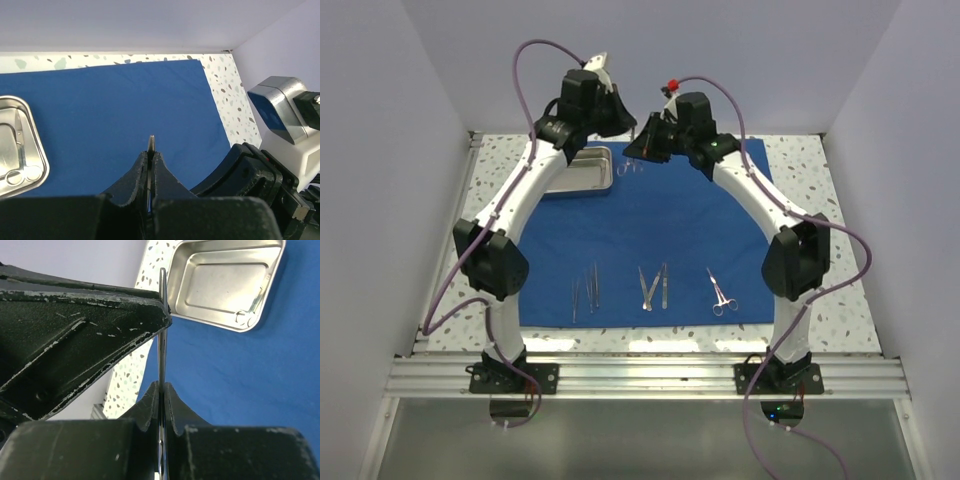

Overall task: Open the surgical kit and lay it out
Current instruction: Place the medical item in the surgical kit.

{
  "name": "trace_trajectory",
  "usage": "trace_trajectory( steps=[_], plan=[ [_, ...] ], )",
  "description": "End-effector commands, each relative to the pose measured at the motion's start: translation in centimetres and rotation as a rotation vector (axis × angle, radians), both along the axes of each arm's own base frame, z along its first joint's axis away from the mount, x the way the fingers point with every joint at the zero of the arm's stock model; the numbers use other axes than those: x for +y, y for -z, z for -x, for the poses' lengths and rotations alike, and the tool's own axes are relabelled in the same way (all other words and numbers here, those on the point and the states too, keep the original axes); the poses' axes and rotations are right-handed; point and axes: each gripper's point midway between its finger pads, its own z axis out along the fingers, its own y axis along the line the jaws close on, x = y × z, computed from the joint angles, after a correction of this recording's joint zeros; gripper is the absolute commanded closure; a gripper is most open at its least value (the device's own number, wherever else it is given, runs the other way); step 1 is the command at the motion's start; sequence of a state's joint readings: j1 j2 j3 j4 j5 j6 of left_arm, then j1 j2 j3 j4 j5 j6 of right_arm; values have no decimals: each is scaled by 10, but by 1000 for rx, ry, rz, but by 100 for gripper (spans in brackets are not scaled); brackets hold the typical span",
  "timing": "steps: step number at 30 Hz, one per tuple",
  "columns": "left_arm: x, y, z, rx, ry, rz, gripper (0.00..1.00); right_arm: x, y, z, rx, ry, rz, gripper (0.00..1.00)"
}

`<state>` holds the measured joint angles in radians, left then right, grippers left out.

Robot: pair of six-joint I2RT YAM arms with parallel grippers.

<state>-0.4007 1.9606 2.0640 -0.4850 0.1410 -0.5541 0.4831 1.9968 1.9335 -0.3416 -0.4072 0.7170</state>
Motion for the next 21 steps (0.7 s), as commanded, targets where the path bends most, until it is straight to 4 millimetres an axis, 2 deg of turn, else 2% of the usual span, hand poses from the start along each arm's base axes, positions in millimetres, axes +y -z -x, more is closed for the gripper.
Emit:
trace_trajectory(
  steps=[1,2,3,4,5,6,7,8,10,11,13,14,18,19,21],
  plan=[
    [-3,-35,14,-53,15,53,100,-18,-43,13,-107,20,8,100],
    [-3,-31,13,-46,14,48,93,-21,-42,15,-107,24,24,100],
    [0,-30,11,-50,3,30,76,-28,-36,20,-99,20,64,100],
    [3,-24,11,-37,-7,10,57,-39,-46,24,-121,43,86,100],
    [5,-17,8,-25,-14,-11,15,-47,-38,29,-107,48,121,100],
    [11,-12,4,-23,-44,-47,2,-58,-27,38,-73,55,168,100],
    [17,-10,4,-28,-46,-95,0,-73,-23,42,-83,63,215,100],
    [20,-2,1,-20,-54,-128,1,-90,-9,59,-33,78,276,100],
    [36,5,-3,-24,-96,-204,0,-117,8,76,5,91,361,100],
    [39,8,-3,-21,-103,-222,0,-138,26,99,59,110,434,100],
    [48,17,-5,-7,-112,-248,0,-158,46,121,99,120,510,100],
    [49,20,-5,-2,-108,-249,0,-175,61,142,135,140,555,100],
    [48,32,-5,17,-79,-258,0,-201,99,189,232,176,605,100],
    [48,33,-5,17,-76,-256,0,-208,119,202,284,173,628,100],
    [47,37,-5,18,-74,-256,0,-212,132,214,328,184,630,100]
  ],
)
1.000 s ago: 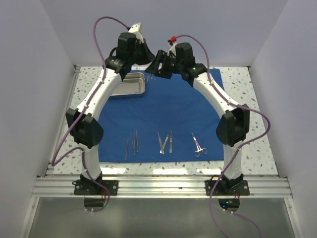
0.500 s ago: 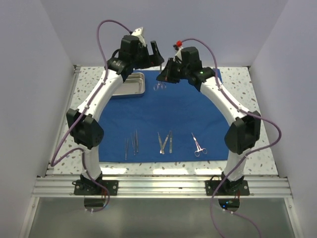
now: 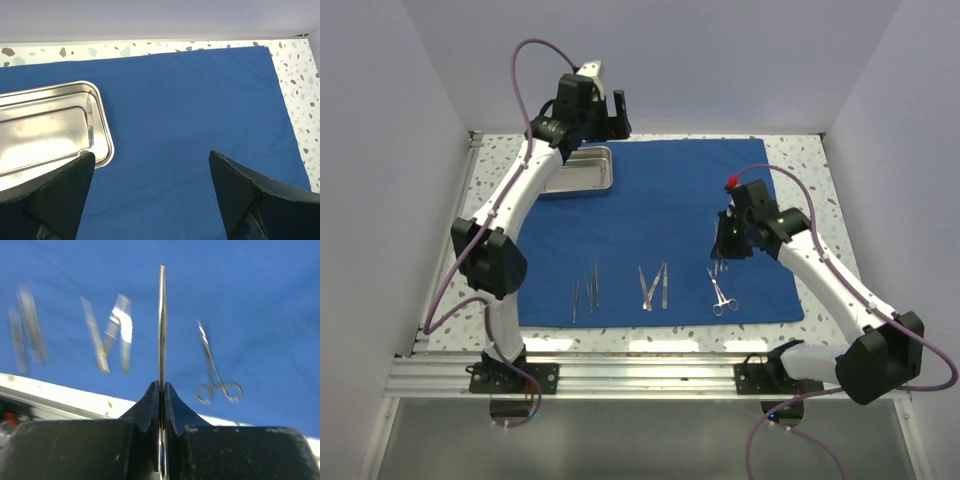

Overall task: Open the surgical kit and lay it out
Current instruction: Place the medical item in the surgical kit.

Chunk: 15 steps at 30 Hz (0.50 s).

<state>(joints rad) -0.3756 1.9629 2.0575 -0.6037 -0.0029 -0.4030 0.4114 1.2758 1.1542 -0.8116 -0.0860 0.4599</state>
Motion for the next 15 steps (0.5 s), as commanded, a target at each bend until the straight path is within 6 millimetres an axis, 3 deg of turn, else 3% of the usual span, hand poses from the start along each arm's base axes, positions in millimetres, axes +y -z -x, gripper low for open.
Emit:
trace_trajectory(
  steps=[1,4,9,15],
  plan=[
    [1,5,1,-10,18,-31,1,-19,35,26,105,51,79,100],
    [-2,8,4,-1,38,-18,1,-25,60,33,159,64,118,100],
    [0,13,14,10,46,-25,0,-35,94,29,230,95,207,100],
    [9,17,27,15,38,-42,0,-31,128,19,277,100,227,100]
  ],
)
